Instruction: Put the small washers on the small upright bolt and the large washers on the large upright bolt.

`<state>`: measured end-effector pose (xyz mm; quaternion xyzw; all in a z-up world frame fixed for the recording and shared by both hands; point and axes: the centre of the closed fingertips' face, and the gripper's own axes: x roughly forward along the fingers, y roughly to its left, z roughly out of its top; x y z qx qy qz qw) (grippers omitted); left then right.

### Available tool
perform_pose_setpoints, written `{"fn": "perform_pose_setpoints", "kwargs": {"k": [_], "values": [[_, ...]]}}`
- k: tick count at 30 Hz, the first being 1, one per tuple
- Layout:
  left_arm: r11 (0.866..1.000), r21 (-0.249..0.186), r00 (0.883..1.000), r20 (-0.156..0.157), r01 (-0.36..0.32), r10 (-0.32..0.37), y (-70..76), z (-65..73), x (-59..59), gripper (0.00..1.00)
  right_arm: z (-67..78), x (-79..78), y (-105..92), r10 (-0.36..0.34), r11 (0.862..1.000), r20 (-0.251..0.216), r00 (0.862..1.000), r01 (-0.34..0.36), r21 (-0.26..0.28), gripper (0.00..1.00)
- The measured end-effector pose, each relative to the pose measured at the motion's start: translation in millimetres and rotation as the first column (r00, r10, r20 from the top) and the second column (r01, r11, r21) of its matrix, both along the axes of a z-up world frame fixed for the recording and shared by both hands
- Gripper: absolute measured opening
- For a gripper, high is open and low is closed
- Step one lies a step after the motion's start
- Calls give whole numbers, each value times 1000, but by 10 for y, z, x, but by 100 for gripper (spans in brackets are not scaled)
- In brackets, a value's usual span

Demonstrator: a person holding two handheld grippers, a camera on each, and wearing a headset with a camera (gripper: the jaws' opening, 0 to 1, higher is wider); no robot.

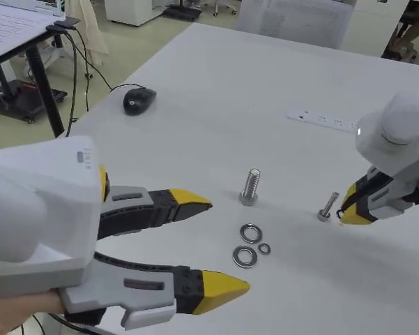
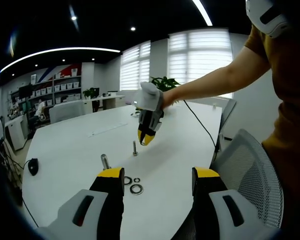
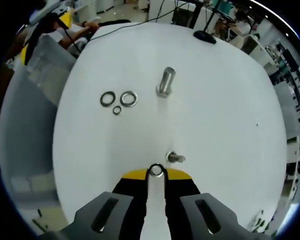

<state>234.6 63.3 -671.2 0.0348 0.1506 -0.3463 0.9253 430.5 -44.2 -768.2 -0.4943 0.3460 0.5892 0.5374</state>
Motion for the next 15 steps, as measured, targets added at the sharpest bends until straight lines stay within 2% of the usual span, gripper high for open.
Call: {"fn": "perform_pose_setpoints", "kwargs": {"k": [7,15], "values": [[1000,-2,1000,0,-3,3,10,13,1,54,107,156,101,-8,1000,30,1000,7,15,12],[1000,-5,1000,-1,-12,12,38,11,13,54,72,242,188,8,1000,38,999,-9,5,12]]}}
